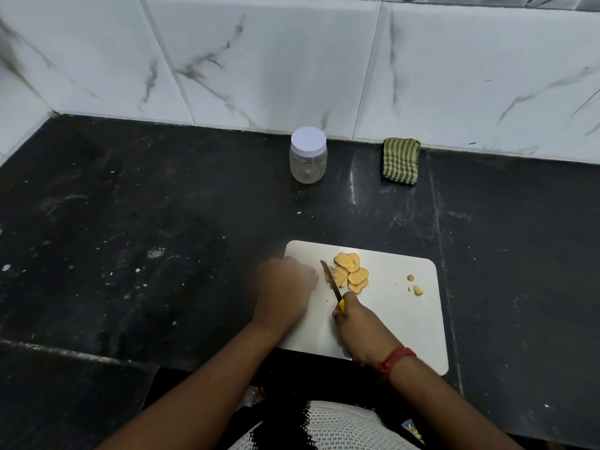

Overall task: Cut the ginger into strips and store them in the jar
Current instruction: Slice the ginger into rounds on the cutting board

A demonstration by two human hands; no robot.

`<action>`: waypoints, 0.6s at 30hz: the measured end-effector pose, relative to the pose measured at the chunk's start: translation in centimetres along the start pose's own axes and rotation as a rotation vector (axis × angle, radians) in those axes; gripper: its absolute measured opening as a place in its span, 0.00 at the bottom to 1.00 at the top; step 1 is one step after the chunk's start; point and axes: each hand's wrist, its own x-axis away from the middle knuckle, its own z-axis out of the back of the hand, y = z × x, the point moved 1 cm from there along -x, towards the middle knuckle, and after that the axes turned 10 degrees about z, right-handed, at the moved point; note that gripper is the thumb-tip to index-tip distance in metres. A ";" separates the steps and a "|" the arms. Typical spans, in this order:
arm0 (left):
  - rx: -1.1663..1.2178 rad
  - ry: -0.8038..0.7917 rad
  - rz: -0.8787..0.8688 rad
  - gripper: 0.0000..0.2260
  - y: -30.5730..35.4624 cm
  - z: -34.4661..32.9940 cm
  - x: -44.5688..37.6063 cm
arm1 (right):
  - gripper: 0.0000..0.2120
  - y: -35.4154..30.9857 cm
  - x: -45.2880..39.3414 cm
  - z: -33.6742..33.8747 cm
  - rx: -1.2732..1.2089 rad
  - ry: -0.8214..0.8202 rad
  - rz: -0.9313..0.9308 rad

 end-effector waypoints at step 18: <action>0.054 0.001 0.057 0.05 0.0 -0.7 0.0 | 0.06 -0.2 0.1 -0.6 0.097 -0.010 0.028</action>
